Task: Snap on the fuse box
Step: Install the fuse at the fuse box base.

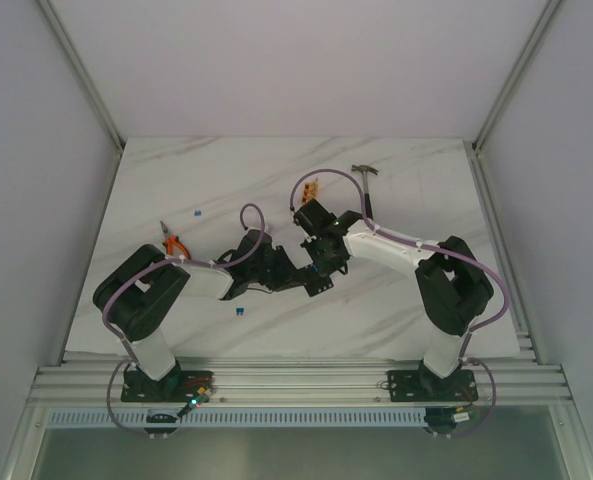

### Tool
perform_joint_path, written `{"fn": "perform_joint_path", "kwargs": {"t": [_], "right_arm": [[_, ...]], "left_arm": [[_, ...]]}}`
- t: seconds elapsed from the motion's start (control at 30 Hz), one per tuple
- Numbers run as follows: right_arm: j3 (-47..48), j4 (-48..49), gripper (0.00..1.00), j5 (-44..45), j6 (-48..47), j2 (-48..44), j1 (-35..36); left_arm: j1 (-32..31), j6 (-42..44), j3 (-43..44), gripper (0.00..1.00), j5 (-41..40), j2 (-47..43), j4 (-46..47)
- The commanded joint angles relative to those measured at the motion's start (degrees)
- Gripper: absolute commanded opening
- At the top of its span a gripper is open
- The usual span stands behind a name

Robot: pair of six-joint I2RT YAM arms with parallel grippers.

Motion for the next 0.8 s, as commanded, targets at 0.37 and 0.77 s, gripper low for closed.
{"fn": "perform_joint_path", "kwargs": {"t": [0.37,0.77], "right_arm": [[3.3,-0.2,0.00,0.7,-4.1,-1.8,0.7],[2.0,0.6,0.00,1.4,-4.5,-0.6,0.8]], "left_arm": [[-0.1,0.6,0.2,0.29,-0.6,1.0,-2.4],[0.0,0.5,0.4,0.29,-0.5,0.9,-2.5]]}}
